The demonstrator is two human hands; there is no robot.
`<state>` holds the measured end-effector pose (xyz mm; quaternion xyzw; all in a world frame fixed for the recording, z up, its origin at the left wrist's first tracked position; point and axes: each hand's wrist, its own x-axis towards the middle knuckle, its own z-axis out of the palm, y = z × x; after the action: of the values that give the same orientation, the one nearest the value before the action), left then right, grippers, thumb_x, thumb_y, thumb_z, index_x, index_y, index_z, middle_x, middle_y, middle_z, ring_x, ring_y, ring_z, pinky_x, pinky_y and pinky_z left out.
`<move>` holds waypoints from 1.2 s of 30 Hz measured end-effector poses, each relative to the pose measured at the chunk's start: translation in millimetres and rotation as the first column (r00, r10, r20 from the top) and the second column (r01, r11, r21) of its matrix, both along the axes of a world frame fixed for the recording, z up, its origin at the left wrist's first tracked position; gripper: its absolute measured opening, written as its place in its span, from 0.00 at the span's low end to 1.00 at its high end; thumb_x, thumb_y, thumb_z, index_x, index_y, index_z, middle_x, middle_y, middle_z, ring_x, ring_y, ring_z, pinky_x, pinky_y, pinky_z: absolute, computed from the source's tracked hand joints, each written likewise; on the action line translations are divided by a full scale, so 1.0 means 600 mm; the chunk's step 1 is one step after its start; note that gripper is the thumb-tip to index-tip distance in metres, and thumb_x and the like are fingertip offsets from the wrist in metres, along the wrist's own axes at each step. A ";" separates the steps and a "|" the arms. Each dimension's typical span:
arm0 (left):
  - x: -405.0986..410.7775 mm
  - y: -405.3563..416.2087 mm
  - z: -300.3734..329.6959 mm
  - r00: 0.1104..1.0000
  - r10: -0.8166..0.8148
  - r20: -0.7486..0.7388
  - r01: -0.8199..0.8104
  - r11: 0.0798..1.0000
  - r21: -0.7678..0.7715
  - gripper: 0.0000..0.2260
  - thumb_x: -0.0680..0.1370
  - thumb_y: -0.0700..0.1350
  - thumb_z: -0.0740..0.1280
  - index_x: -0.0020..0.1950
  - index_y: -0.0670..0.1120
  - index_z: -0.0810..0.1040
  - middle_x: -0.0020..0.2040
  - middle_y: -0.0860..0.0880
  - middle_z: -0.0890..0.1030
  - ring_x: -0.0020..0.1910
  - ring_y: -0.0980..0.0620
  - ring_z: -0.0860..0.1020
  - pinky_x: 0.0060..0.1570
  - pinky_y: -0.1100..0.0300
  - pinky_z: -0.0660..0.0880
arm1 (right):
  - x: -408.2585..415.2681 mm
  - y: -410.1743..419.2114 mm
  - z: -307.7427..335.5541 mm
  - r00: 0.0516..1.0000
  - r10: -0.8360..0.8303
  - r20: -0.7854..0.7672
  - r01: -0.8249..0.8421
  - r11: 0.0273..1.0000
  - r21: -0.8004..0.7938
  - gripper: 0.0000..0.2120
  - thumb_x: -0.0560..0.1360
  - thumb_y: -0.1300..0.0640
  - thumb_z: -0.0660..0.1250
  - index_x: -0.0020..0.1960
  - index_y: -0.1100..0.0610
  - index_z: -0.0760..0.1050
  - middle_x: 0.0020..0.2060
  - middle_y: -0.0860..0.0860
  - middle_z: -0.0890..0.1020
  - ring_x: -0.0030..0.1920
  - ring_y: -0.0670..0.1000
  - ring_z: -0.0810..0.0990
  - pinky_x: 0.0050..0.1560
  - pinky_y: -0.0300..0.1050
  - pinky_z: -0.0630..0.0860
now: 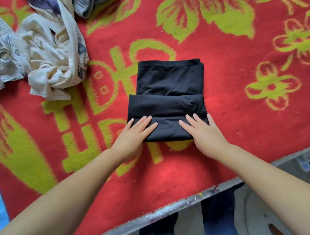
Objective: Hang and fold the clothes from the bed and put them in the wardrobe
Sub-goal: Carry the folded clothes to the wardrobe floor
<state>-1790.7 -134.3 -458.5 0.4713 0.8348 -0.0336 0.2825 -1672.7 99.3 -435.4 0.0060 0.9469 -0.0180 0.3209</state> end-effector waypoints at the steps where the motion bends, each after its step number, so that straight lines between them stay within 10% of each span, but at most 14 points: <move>1: -0.005 0.002 0.018 0.993 0.044 0.106 -0.044 0.999 -0.001 0.39 0.71 0.29 0.56 0.78 0.54 0.52 0.79 0.49 0.51 0.78 0.51 0.50 0.74 0.55 0.49 | -0.009 0.007 0.020 0.998 0.006 0.070 -0.001 0.997 -0.075 0.34 0.78 0.65 0.54 0.79 0.47 0.46 0.78 0.51 0.53 0.77 0.54 0.51 0.75 0.56 0.49; 5: -0.046 0.015 0.110 0.779 0.245 0.578 -0.278 0.960 -0.032 0.23 0.71 0.36 0.59 0.61 0.54 0.78 0.52 0.53 0.83 0.49 0.54 0.80 0.49 0.57 0.75 | -0.062 0.078 0.116 0.928 -0.014 0.372 0.198 0.865 -0.460 0.23 0.71 0.66 0.58 0.59 0.47 0.77 0.54 0.50 0.82 0.50 0.46 0.79 0.48 0.40 0.70; 8: -0.121 0.035 0.143 0.582 0.412 0.701 -0.587 0.809 0.012 0.11 0.72 0.42 0.64 0.50 0.52 0.80 0.40 0.54 0.81 0.37 0.58 0.78 0.39 0.64 0.74 | -0.114 0.147 0.144 0.899 -0.305 0.313 0.433 0.719 -0.544 0.15 0.71 0.67 0.61 0.46 0.49 0.78 0.37 0.47 0.81 0.35 0.41 0.76 0.39 0.37 0.72; 13: -0.187 0.091 0.081 -0.025 0.494 0.869 -0.996 0.061 -0.063 0.05 0.81 0.49 0.62 0.53 0.49 0.76 0.48 0.50 0.79 0.45 0.53 0.77 0.44 0.59 0.72 | -0.184 0.165 0.067 0.303 -0.914 0.270 0.596 -0.039 -0.802 0.16 0.79 0.55 0.64 0.66 0.54 0.69 0.47 0.47 0.77 0.44 0.43 0.76 0.45 0.38 0.72; 21: -0.121 0.134 -0.019 0.104 0.890 0.443 -0.980 0.016 0.197 0.15 0.82 0.54 0.54 0.57 0.43 0.68 0.46 0.48 0.76 0.43 0.47 0.73 0.36 0.55 0.65 | -0.200 0.106 -0.045 0.360 -0.902 -0.241 0.701 0.431 -0.568 0.19 0.80 0.47 0.58 0.65 0.59 0.66 0.56 0.60 0.79 0.57 0.63 0.76 0.50 0.50 0.68; 26: -0.073 0.125 -0.043 0.103 0.913 0.394 -0.933 -0.049 0.357 0.10 0.84 0.46 0.53 0.46 0.42 0.65 0.33 0.50 0.70 0.36 0.43 0.68 0.34 0.54 0.51 | -0.168 0.122 -0.055 0.338 -0.897 -0.286 0.652 0.442 -0.616 0.15 0.81 0.49 0.54 0.62 0.58 0.67 0.46 0.58 0.79 0.50 0.63 0.77 0.43 0.50 0.65; 36: -0.012 0.104 -0.028 0.104 0.955 0.277 -0.972 0.038 0.232 0.13 0.82 0.55 0.52 0.50 0.46 0.68 0.41 0.47 0.77 0.43 0.40 0.76 0.39 0.52 0.66 | -0.114 0.129 -0.052 0.451 -0.879 -0.152 0.752 0.467 -0.465 0.22 0.80 0.41 0.54 0.64 0.57 0.65 0.53 0.61 0.80 0.54 0.64 0.77 0.49 0.54 0.68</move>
<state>-1797.9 -71.8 -475.1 -0.1668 0.9161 0.3279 0.1591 -1740.9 176.4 -466.4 0.4103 0.8457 -0.3315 0.0810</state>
